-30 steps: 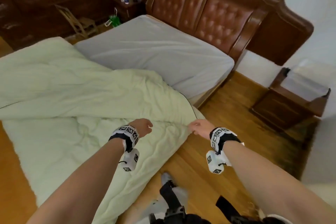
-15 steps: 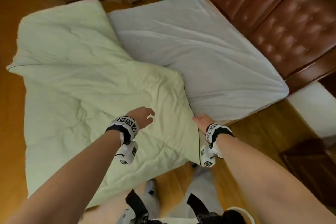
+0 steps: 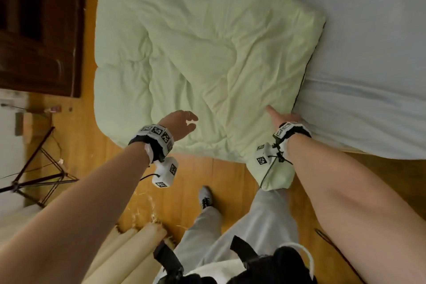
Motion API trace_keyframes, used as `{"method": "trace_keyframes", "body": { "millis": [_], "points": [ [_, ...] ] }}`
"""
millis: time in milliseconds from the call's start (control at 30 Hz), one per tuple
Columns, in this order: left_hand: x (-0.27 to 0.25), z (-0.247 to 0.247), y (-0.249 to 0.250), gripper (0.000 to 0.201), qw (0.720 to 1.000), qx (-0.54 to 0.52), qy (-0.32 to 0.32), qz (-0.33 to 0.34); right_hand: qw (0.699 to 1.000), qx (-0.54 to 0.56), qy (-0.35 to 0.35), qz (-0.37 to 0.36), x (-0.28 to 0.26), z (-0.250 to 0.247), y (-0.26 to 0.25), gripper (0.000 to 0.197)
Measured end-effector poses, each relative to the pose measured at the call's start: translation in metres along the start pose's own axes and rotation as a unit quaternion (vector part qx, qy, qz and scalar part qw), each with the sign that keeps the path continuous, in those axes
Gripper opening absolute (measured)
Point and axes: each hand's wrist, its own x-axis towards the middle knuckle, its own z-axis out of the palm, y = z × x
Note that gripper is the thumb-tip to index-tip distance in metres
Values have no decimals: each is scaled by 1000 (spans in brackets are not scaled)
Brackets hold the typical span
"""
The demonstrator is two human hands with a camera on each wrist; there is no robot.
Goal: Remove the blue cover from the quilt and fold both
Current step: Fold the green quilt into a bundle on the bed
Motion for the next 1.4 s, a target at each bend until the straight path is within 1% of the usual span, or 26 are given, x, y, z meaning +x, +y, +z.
{"method": "trace_keyframes", "body": {
  "millis": [133,167,233,267,333,400,433,467,533,600,633,667,700,733,767,800,900,967,1033,1067,1133,1200,1233,1300,1367,1400],
  "points": [
    [-2,-2,18,46,999,-52,8,2,982,116,-102,-105,-23,9,-45,52],
    [-4,-6,21,53,998,-67,15,4,975,114,-119,-151,-35,15,-61,48],
    [-8,-17,19,68,990,-138,39,-2,950,26,-166,-262,-70,29,-96,51],
    [-11,-25,13,74,978,-200,56,-11,927,-46,-183,-325,-90,38,-110,51],
    [-18,-39,-7,89,934,-337,114,-30,858,-153,-201,-448,-130,54,-132,48],
    [-27,-57,-31,97,893,-417,165,-33,801,-224,-203,-516,-165,72,-142,49],
    [-34,-65,-42,94,879,-445,169,-22,787,-263,-197,-522,-181,79,-145,49],
    [-40,-72,-52,88,869,-468,162,-7,783,-297,-188,-512,-192,87,-143,51],
    [-49,-78,-75,69,860,-489,144,25,795,-321,-193,-477,-209,100,-134,48],
    [-55,-76,-96,41,874,-456,153,63,831,-252,-224,-443,-221,113,-120,29],
    [-58,-74,-107,32,889,-421,162,78,858,-182,-235,-419,-228,120,-113,22],
    [-58,-73,-119,31,902,-386,167,94,883,-102,-232,-395,-235,128,-108,22],
    [-61,-73,-130,35,910,-361,169,113,907,-26,-213,-362,-241,136,-104,36],
    [-64,-73,-141,37,914,-342,167,137,930,39,-181,-316,-249,143,-100,64],
    [-69,-75,-154,35,920,-317,166,159,945,94,-147,-275,-257,149,-97,92],
    [-77,-75,-167,30,927,-287,160,181,952,138,-123,-242,-261,157,-94,107],
    [-109,-73,-221,14,943,-225,121,215,950,232,-97,-185,-291,190,-88,96],
    [-129,-72,-263,11,942,-223,114,223,950,227,-39,-210,-329,218,-90,77],
    [-149,-76,-305,17,944,-221,115,217,927,259,32,-268,-364,251,-103,61],
    [-156,-78,-326,21,947,-216,115,207,910,282,31,-303,-384,266,-115,57],
    [-166,-79,-370,30,957,-207,115,170,892,241,2,-383,-422,295,-140,52],
    [-175,-76,-418,41,961,-217,136,106,870,140,-59,-468,-459,324,-164,59],
    [-180,-75,-441,51,954,-243,156,76,855,73,-89,-505,-473,343,-173,66],
    [-195,-76,-483,80,926,-304,221,36,818,-64,-133,-556,-497,385,-182,78],
    [-210,-81,-521,104,893,-321,317,2,784,-163,-162,-577,-503,431,-180,85],
    [-217,-84,-538,114,882,-310,354,-8,775,-188,-177,-576,-503,452,-175,85]
  ]
}}
